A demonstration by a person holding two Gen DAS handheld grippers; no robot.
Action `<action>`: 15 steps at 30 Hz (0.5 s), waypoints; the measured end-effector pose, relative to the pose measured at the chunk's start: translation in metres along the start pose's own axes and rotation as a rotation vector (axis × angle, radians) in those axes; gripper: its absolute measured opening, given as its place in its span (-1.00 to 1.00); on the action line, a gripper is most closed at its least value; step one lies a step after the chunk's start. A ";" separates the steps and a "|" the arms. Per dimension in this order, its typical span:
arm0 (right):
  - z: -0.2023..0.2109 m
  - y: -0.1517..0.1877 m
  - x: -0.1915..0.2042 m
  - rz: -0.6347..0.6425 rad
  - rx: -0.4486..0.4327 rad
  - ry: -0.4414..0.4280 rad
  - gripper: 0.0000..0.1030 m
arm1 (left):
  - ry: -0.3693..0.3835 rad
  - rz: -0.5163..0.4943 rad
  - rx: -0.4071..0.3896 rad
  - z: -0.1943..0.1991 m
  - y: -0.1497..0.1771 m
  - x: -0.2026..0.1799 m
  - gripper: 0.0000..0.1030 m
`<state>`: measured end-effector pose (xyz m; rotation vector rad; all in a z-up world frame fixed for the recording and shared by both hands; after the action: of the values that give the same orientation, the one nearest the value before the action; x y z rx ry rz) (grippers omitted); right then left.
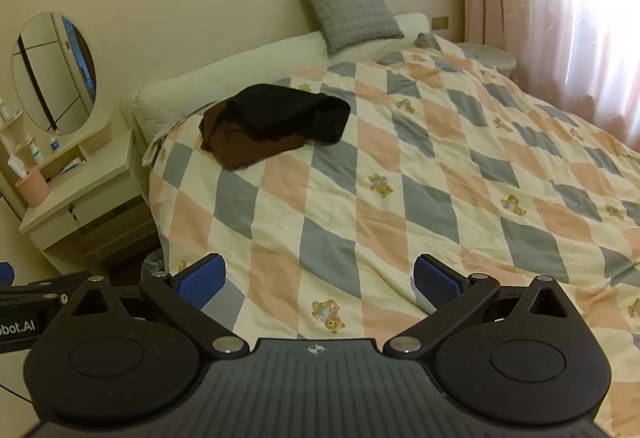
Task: Fold clothes
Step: 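Move both grippers toward the black trousers lying on the brown garment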
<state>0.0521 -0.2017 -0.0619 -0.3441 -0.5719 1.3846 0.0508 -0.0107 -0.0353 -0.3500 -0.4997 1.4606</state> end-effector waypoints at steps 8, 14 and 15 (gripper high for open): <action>0.002 -0.003 0.001 0.006 -0.010 0.012 1.00 | 0.003 0.007 0.006 -0.002 0.003 0.005 0.98; 0.003 -0.005 0.006 0.021 -0.019 0.016 1.00 | 0.000 0.014 -0.004 0.000 0.003 0.012 0.98; 0.004 -0.005 0.008 0.024 -0.021 0.015 1.00 | 0.001 0.014 -0.005 0.000 0.003 0.013 0.98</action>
<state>0.0548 -0.1956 -0.0547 -0.3796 -0.5720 1.3987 0.0487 0.0026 -0.0357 -0.3590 -0.5015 1.4726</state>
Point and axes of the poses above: each gripper's, at about its wrist camera, not at the fingertips, and z roughly against the way its jaws point, x to its left, y to its underside, the point moved 6 cm from there along -z, roughly the way its jaws point, and after that the axes turned 14 degrees about x, right-handed, at the moved point
